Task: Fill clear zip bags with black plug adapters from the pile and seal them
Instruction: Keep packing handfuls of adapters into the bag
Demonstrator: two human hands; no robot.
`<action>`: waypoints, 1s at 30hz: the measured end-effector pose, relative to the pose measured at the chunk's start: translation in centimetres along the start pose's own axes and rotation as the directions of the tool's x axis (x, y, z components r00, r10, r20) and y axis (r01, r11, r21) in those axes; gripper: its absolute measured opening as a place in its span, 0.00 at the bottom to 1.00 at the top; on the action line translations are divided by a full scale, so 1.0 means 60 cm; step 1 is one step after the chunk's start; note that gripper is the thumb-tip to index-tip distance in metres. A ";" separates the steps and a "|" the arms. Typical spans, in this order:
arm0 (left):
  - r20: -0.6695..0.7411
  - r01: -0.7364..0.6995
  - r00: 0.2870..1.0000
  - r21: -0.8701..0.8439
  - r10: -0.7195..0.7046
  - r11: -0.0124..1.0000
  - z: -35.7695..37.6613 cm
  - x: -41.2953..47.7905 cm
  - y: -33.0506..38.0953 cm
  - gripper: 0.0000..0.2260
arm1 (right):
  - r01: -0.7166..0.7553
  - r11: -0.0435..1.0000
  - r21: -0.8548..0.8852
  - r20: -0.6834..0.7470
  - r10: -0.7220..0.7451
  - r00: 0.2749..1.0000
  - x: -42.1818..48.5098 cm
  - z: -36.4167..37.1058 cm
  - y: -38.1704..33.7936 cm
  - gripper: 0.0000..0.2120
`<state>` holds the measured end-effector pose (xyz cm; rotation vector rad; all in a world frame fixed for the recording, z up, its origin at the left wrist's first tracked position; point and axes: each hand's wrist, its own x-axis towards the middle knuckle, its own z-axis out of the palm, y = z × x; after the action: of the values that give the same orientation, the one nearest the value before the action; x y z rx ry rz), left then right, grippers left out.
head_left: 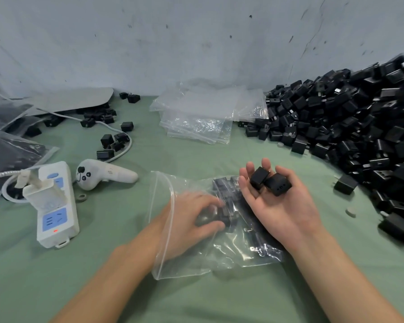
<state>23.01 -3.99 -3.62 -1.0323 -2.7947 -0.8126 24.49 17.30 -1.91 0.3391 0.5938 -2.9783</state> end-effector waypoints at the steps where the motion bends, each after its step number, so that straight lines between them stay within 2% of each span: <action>1: -0.017 0.003 1.000 -0.004 -0.003 1.000 0.003 0.000 0.000 0.18 | 0.001 1.000 0.002 0.000 -0.001 1.000 -0.001 0.000 0.000 0.09; 4: -0.074 0.032 0.997 0.020 -0.030 0.999 0.011 -0.002 0.001 0.09 | 0.001 1.000 0.002 -0.004 -0.001 1.000 -0.002 0.000 0.000 0.09; 10: -0.078 0.011 0.997 0.041 -0.008 0.999 0.019 -0.003 0.005 0.18 | -0.008 1.000 0.009 0.000 0.008 1.000 -0.002 -0.002 0.000 0.09; 20: -0.117 -0.085 0.990 0.000 0.084 0.996 0.019 -0.007 -0.007 0.11 | -0.011 1.000 0.018 0.012 0.011 1.000 0.001 -0.002 -0.002 0.08; 27: -0.174 -0.090 0.980 0.025 0.093 0.996 0.028 -0.003 -0.012 0.11 | -0.017 1.000 0.009 0.011 0.017 1.000 0.001 -0.002 -0.001 0.09; 30: -0.196 -0.053 0.979 0.015 0.055 0.998 0.034 -0.002 -0.010 0.09 | -0.019 1.000 0.012 0.012 0.019 1.000 0.001 -0.002 -0.001 0.08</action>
<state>23.01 -3.43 -5.68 -0.9647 -2.5919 -0.8439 24.47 17.41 -2.02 0.3262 0.5683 -2.9646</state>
